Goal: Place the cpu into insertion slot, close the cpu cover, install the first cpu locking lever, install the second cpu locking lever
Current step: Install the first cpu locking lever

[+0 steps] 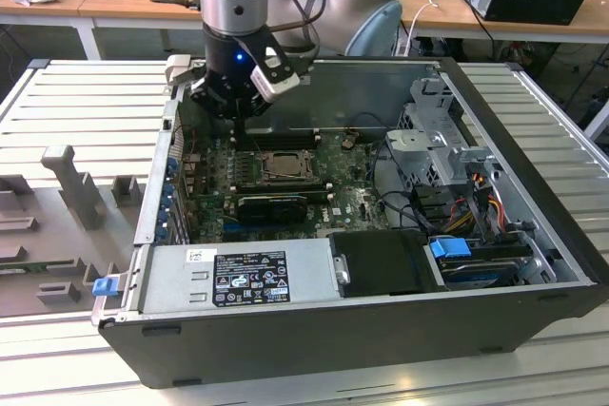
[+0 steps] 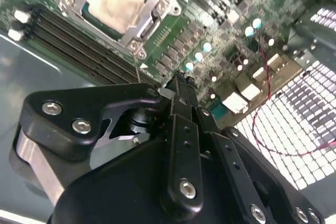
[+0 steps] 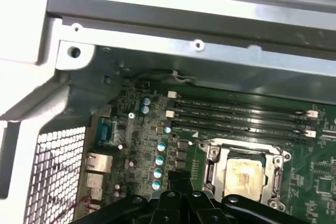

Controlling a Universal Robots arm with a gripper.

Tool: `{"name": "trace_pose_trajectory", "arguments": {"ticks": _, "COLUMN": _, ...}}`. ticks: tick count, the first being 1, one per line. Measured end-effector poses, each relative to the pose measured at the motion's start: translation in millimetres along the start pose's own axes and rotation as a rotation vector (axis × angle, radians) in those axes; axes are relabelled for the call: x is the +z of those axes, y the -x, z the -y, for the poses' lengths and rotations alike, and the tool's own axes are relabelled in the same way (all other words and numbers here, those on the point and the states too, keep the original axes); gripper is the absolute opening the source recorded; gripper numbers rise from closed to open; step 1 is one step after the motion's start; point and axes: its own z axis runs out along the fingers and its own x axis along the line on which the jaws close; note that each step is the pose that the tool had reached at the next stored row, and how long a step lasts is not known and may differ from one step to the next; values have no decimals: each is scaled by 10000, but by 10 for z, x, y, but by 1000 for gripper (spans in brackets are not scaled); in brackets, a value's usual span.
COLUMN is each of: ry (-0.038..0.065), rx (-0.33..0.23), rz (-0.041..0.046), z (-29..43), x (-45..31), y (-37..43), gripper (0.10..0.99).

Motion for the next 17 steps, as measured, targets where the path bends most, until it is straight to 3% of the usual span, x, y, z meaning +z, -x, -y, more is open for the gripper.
{"name": "trace_pose_trajectory", "arguments": {"ticks": 7, "ry": 274, "rx": -5, "rz": 33, "z": -116, "x": 71, "y": 0, "gripper": 106}}
{"name": "trace_pose_trajectory", "arguments": {"ticks": 13, "ry": 313, "rx": -8, "rz": 39, "z": -178, "x": 102, "y": 17, "gripper": 106}}
{"name": "trace_pose_trajectory", "arguments": {"ticks": 17, "ry": 312, "rx": -3, "rz": 39, "z": -173, "x": 101, "y": 109, "gripper": 106}}
